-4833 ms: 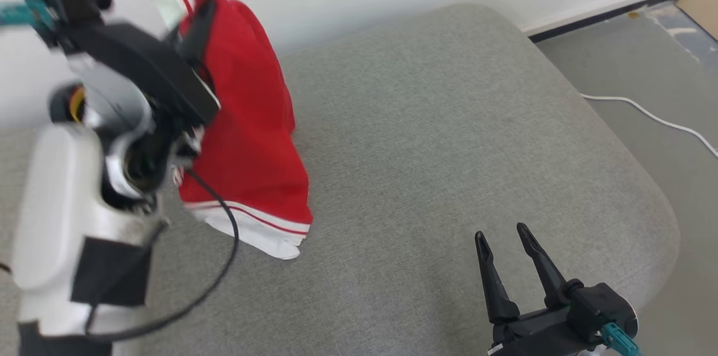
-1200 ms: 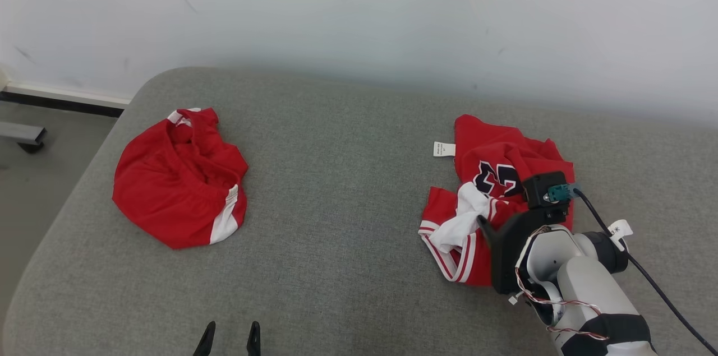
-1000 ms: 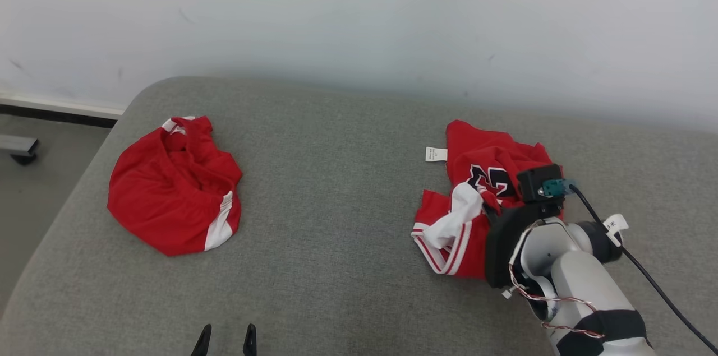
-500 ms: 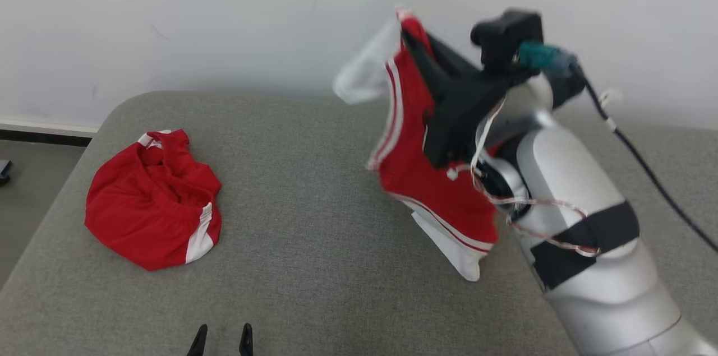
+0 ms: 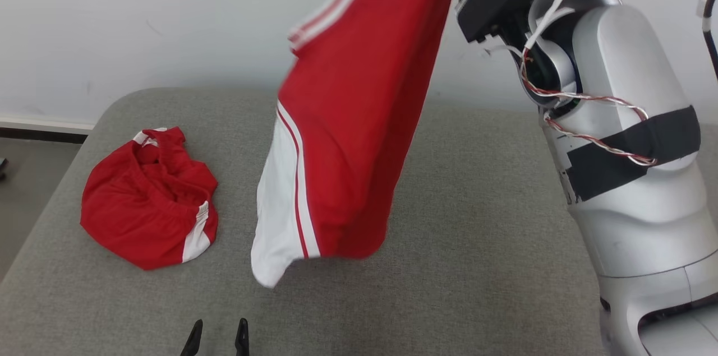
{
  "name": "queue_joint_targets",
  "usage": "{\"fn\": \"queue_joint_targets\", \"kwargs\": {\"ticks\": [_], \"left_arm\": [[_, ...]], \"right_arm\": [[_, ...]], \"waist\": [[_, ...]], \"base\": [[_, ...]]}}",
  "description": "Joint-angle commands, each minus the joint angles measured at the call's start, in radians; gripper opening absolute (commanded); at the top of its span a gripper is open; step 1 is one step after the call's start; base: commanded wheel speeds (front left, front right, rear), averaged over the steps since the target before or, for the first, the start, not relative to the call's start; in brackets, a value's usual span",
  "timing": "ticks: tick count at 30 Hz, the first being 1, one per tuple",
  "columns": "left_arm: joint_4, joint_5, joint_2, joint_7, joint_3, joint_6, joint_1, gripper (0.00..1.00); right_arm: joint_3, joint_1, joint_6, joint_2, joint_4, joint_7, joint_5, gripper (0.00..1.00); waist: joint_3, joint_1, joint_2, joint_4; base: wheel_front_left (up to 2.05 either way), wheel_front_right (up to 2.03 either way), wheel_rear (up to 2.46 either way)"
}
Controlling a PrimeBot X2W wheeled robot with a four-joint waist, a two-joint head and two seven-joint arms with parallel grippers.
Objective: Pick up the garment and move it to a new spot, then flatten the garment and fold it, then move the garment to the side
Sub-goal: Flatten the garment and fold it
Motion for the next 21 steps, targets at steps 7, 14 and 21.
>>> {"fn": "queue_joint_targets", "kwargs": {"ticks": [7, 14, 21], "left_arm": [[-0.009, -0.010, -0.001, -0.003, -0.002, 0.005, 0.001, 1.00], [-0.005, -0.009, -0.001, -0.003, -0.008, 0.001, -0.028, 1.00], [-0.001, -0.003, -0.001, -0.003, -0.009, -0.002, -0.032, 1.00]], "right_arm": [[-0.174, 0.164, -0.002, -0.001, 0.152, 0.028, -0.185, 0.00], [-0.415, 0.356, -0.002, -0.006, 0.214, 0.015, -0.392, 0.00], [-0.568, 0.510, -0.002, -0.009, 0.212, 0.004, -0.524, 1.00]], "waist": [[0.023, 0.0000, -0.0001, -0.025], [0.046, 0.0000, -0.0001, -0.040], [0.053, 0.0000, -0.0001, -0.051]], "base": [[0.00, 0.00, 0.00], [0.00, 0.00, 0.00], [0.00, 0.00, 0.00]]}}
